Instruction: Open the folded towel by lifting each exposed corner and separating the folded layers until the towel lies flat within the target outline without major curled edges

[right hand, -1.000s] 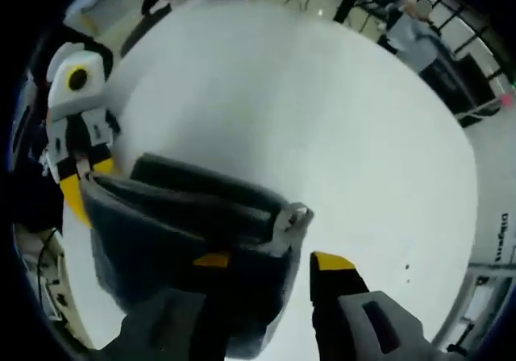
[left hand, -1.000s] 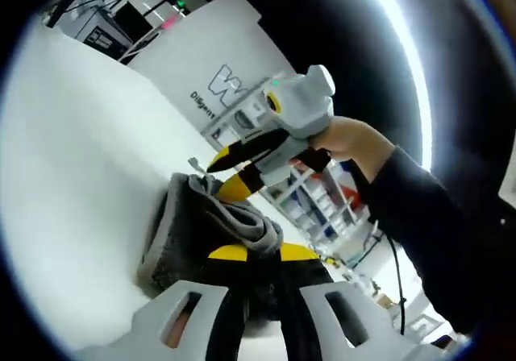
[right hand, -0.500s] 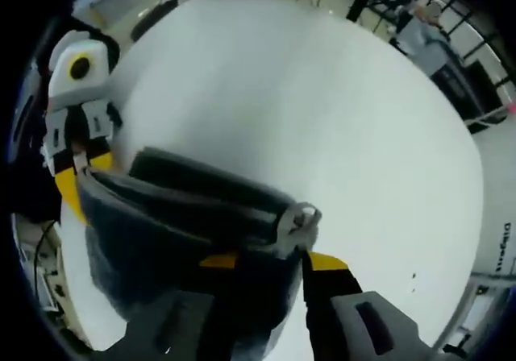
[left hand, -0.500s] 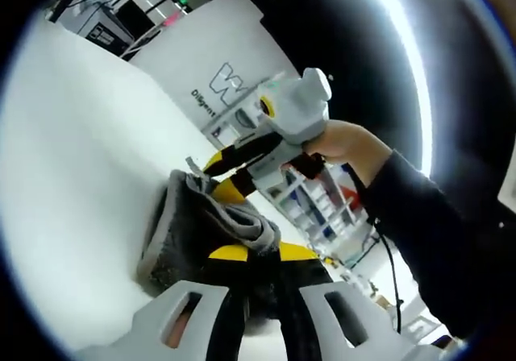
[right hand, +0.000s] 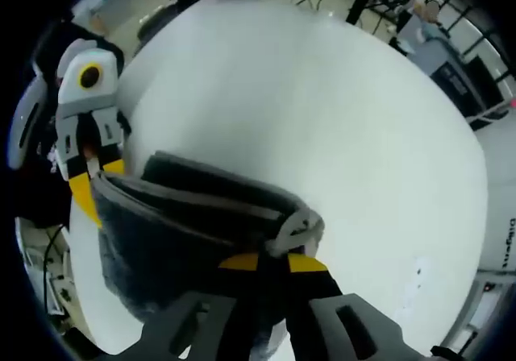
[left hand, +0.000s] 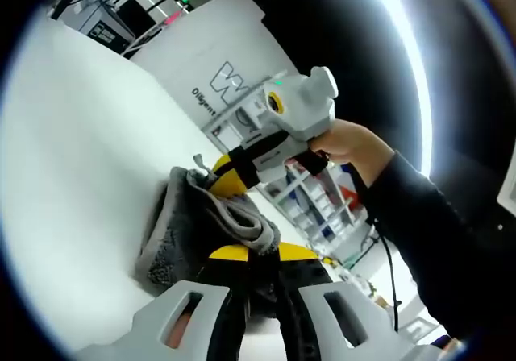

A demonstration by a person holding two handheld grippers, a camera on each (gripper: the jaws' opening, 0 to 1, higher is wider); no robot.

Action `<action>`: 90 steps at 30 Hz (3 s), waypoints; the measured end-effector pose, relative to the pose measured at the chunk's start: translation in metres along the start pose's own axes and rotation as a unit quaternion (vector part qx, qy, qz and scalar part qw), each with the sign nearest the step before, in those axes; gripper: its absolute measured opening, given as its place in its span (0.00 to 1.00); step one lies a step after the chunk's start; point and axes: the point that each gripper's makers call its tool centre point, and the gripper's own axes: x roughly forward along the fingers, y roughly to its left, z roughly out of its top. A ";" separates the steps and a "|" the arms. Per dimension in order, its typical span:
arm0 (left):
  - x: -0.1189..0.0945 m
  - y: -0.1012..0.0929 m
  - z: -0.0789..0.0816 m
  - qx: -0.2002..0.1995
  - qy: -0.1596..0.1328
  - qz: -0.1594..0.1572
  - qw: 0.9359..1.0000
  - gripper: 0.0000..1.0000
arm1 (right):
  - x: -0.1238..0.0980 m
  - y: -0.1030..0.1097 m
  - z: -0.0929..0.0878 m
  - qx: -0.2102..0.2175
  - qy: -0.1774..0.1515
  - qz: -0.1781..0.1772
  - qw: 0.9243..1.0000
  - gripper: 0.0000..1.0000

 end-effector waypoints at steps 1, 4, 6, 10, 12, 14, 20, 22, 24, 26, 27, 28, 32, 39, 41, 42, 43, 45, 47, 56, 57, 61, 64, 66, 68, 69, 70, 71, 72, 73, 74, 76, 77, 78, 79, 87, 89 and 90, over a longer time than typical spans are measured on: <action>0.000 0.000 0.000 0.001 0.000 -0.001 1.000 0.07 | 0.000 0.000 0.000 0.000 -0.001 0.000 1.000 0.04; 0.000 0.000 -0.001 0.001 0.002 -0.001 1.000 0.07 | -0.001 -0.002 0.000 -0.006 0.000 -0.007 1.000 0.11; 0.000 0.001 -0.001 0.000 0.002 0.000 1.000 0.07 | -0.003 -0.009 0.001 -0.016 0.002 -0.025 1.000 0.19; -0.001 0.001 -0.003 -0.002 0.002 0.001 1.000 0.07 | -0.005 -0.010 0.004 -0.024 0.003 -0.028 0.999 0.20; -0.001 0.001 -0.003 -0.003 0.003 0.001 1.000 0.07 | -0.003 -0.010 0.004 -0.025 0.007 -0.025 0.999 0.21; -0.001 0.001 -0.004 -0.004 0.003 0.001 1.000 0.07 | 0.000 -0.010 0.003 -0.016 0.011 -0.018 1.000 0.22; -0.001 0.003 -0.004 -0.004 0.004 0.004 1.000 0.07 | 0.009 -0.017 0.003 -0.017 0.015 -0.007 1.000 0.25; -0.002 0.004 -0.004 -0.005 0.004 0.005 1.000 0.07 | 0.012 -0.011 0.003 -0.015 0.015 0.004 1.000 0.21; -0.002 0.003 -0.005 -0.006 0.005 0.005 1.000 0.07 | 0.012 -0.012 0.002 -0.014 0.016 0.005 1.000 0.21; -0.002 0.003 -0.006 -0.007 0.004 0.004 1.000 0.07 | 0.014 -0.016 0.000 -0.013 0.014 0.009 1.000 0.18; -0.002 0.003 -0.006 -0.008 0.005 0.004 1.000 0.07 | 0.015 -0.016 0.000 -0.016 0.015 0.010 1.000 0.18; -0.002 0.003 -0.006 -0.008 0.005 0.004 1.000 0.07 | 0.015 -0.013 0.000 -0.018 0.015 0.009 1.000 0.17; -0.002 0.002 -0.007 -0.005 0.007 0.005 1.000 0.07 | 0.008 -0.011 0.000 -0.019 0.009 0.009 1.000 0.10; -0.002 -0.001 -0.008 -0.005 0.006 0.004 1.000 0.07 | 0.002 -0.004 0.002 -0.015 -0.005 0.004 1.000 0.05; -0.002 -0.001 -0.007 -0.005 0.006 0.004 1.000 0.07 | 0.001 -0.003 0.002 -0.013 -0.008 0.003 1.000 0.04; -0.002 -0.001 -0.007 -0.004 0.006 0.004 1.000 0.07 | -0.001 -0.006 0.002 -0.012 -0.010 0.003 1.000 0.03; -0.002 -0.001 -0.007 -0.003 0.006 0.005 1.000 0.07 | -0.002 -0.006 0.002 -0.010 -0.013 0.002 1.000 0.03; -0.002 -0.001 -0.007 -0.001 0.004 0.004 1.000 0.06 | -0.004 -0.005 0.003 -0.008 -0.016 0.002 1.000 0.02; -0.002 -0.004 -0.005 0.006 -0.002 0.000 1.000 0.05 | -0.007 -0.004 0.003 -0.005 -0.021 0.001 1.000 0.02; -0.002 -0.013 -0.002 0.051 -0.011 -0.006 0.999 0.04 | -0.017 -0.003 0.006 -0.004 -0.040 -0.007 0.999 0.00; -0.002 -0.014 -0.001 0.058 -0.012 -0.006 0.998 0.04 | -0.019 -0.003 0.007 -0.005 -0.043 -0.008 0.999 0.00; -0.002 -0.018 0.001 0.071 -0.014 -0.008 0.997 0.04 | -0.028 -0.005 0.009 -0.005 -0.052 -0.015 0.999 0.00; -0.001 -0.020 0.002 0.071 -0.014 -0.010 0.997 0.04 | -0.031 -0.003 0.008 -0.006 -0.057 -0.021 0.998 0.00; -0.001 -0.021 0.002 0.070 -0.014 -0.011 0.997 0.04 | -0.032 -0.001 0.007 -0.006 -0.061 -0.025 0.998 0.00; -0.001 -0.024 0.002 0.073 -0.014 -0.013 0.997 0.04 | -0.033 0.000 0.007 -0.005 -0.063 -0.026 0.998 0.00; -0.001 -0.025 0.002 0.074 -0.013 -0.014 0.997 0.04 | -0.034 0.000 0.007 -0.005 -0.064 -0.028 0.998 0.00; -0.001 -0.027 0.002 0.075 -0.013 -0.015 0.997 0.04 | -0.035 0.001 0.007 -0.005 -0.066 -0.029 0.997 0.00; -0.001 -0.027 0.002 0.076 -0.013 -0.015 0.997 0.04 | -0.037 0.002 0.007 -0.005 -0.067 -0.031 0.997 0.00; -0.001 -0.028 0.002 0.076 -0.013 -0.016 0.997 0.04 | -0.038 0.002 0.007 -0.005 -0.068 -0.034 0.997 0.00; -0.001 -0.029 0.002 0.077 -0.013 -0.018 0.997 0.04 | -0.040 0.003 0.007 -0.006 -0.070 -0.036 0.997 0.00; -0.001 -0.030 0.002 0.079 -0.013 -0.019 0.997 0.04 | -0.042 0.000 0.009 -0.006 -0.071 -0.039 0.997 0.00; -0.002 -0.033 0.002 0.078 -0.013 -0.022 0.997 0.04 | -0.046 -0.004 0.010 -0.006 -0.074 -0.043 0.996 0.00; -0.002 -0.034 0.002 0.076 -0.013 -0.024 0.997 0.04 | -0.047 -0.005 0.010 -0.004 -0.075 -0.045 0.996 0.00; -0.002 -0.035 0.002 0.076 -0.014 -0.024 0.997 0.04 | -0.043 -0.004 0.009 -0.003 -0.076 -0.047 0.996 0.00; -0.002 -0.035 0.002 0.077 -0.014 -0.024 0.997 0.04 | -0.043 -0.004 0.009 -0.003 -0.077 -0.048 0.996 0.00; 0.000 -0.040 0.002 0.082 -0.015 -0.026 0.996 0.04 | -0.050 -0.003 0.007 -0.009 -0.080 -0.059 0.995 0.00; 0.000 -0.042 0.003 0.086 -0.015 -0.027 0.996 0.04 | -0.053 -0.003 0.006 -0.009 -0.082 -0.063 0.995 0.00; 0.000 -0.043 0.003 0.088 -0.015 -0.027 0.996 0.04 | -0.054 0.000 0.005 -0.009 -0.084 -0.066 0.994 0.00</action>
